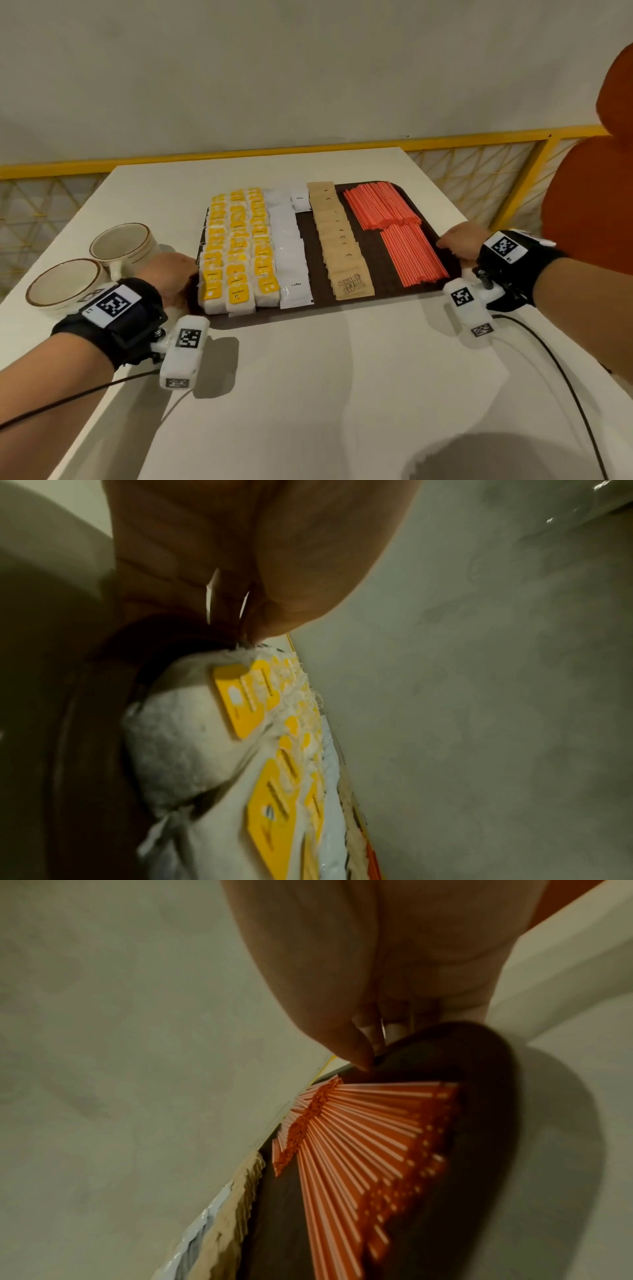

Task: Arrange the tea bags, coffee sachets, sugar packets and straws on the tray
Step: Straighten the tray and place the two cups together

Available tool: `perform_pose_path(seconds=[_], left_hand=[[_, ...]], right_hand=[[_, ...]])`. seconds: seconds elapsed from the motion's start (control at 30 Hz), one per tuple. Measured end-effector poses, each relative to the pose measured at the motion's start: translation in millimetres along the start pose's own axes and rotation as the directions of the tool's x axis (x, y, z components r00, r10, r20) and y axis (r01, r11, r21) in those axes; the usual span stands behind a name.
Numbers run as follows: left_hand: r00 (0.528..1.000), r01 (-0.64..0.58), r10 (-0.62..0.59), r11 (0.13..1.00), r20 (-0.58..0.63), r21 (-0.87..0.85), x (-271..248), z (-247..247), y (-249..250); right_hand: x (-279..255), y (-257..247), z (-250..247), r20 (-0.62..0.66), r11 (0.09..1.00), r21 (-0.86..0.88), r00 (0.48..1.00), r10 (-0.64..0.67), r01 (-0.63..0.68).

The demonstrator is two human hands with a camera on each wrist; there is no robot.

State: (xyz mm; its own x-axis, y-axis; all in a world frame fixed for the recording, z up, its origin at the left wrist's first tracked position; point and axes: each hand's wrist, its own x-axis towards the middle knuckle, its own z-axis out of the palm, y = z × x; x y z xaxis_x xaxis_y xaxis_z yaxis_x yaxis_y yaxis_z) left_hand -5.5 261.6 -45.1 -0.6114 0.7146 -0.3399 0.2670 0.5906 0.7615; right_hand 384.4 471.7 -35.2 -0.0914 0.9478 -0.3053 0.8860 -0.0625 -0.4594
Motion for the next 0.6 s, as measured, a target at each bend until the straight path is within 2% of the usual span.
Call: perform_pose_path(seconds=[0.1,0.23,0.4,0.5,0.6], left_hand=[[1.0,-0.016,0.017,0.999,-0.008,0.031,0.6,-2.1,-1.7],[0.999,0.051,-0.051,0.999,-0.014,0.005,-1.8,-2.1,5.6],[0.999,0.038,-0.032,0.989,-0.044,0.142,6.1,-0.4,19.1],[0.998,0.053,-0.049,0.979,-0.027,0.195,19.7,4.6,28.2],[0.999,0.043,-0.038,0.988,-0.038,0.151,42.0,7.3,39.3]], right_hand=[[5.6,6.1,-1.1,0.062,0.99,0.113,0.995,0.082,-0.088],[0.3,9.4,-1.1,0.029,0.964,0.227,0.991,0.134,-0.137],[-5.6,0.7,-3.3,-0.016,0.991,0.089,0.995,0.099,-0.097],[-0.5,-1.0,-12.8,-0.023,0.991,0.078,0.994,0.11,-0.108],[10.8,-7.2,-22.7,-0.014,0.992,0.049,0.993,0.116,-0.115]])
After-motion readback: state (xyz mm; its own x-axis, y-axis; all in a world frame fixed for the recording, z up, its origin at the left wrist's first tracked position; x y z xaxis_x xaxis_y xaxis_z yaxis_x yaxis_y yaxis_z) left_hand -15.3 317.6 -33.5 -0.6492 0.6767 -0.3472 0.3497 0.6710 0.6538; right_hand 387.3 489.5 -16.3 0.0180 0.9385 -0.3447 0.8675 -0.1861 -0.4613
